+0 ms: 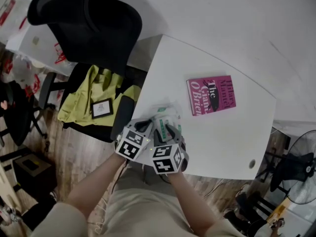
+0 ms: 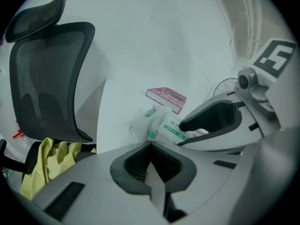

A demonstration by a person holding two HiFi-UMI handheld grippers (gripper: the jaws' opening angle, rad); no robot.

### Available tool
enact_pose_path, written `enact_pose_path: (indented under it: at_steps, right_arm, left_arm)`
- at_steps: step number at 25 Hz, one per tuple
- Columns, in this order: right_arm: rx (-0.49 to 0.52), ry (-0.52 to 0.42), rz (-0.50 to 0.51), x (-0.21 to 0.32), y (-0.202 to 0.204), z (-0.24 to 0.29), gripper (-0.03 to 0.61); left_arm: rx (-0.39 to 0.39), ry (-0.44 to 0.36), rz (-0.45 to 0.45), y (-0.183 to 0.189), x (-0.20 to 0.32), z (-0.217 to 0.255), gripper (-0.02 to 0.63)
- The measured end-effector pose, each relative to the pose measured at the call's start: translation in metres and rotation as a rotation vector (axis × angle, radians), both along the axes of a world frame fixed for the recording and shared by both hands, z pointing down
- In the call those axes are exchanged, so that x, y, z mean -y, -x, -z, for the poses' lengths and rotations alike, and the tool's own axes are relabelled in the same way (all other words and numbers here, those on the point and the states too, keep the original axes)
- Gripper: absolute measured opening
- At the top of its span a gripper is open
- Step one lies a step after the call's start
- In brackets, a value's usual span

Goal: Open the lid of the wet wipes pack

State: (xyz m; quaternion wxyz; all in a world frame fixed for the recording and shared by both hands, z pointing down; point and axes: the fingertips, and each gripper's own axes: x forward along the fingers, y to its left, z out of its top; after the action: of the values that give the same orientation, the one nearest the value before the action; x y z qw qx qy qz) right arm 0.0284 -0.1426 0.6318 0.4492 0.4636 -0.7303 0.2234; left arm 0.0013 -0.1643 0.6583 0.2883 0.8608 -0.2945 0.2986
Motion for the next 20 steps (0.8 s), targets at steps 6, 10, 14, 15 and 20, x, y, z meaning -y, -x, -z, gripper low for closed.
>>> enact_pose_path:
  at_steps: [6,10,14,15,20]
  right_arm:
    - [0.015,-0.009,-0.071,0.0,-0.004,0.003,0.173]
    - [0.032,-0.001,-0.102,0.001,-0.009,0.003,0.167]
    - [0.046,0.003,-0.118,0.003,-0.013,0.006,0.156]
    - [0.045,0.004,-0.119,0.003,-0.013,0.006,0.155]
    - [0.014,-0.005,-0.079,0.001,-0.011,0.005,0.152]
  left_arm:
    - [0.01,-0.025,-0.004,-0.001,-0.001,0.001,0.023]
    - [0.03,-0.051,-0.021,-0.004,-0.002,0.0,0.023]
    - [0.035,-0.063,-0.042,-0.008,-0.002,-0.001,0.023]
    - [0.036,-0.065,-0.044,-0.008,-0.002,-0.001,0.023]
    - [0.049,-0.06,-0.046,-0.008,-0.005,-0.002,0.023]
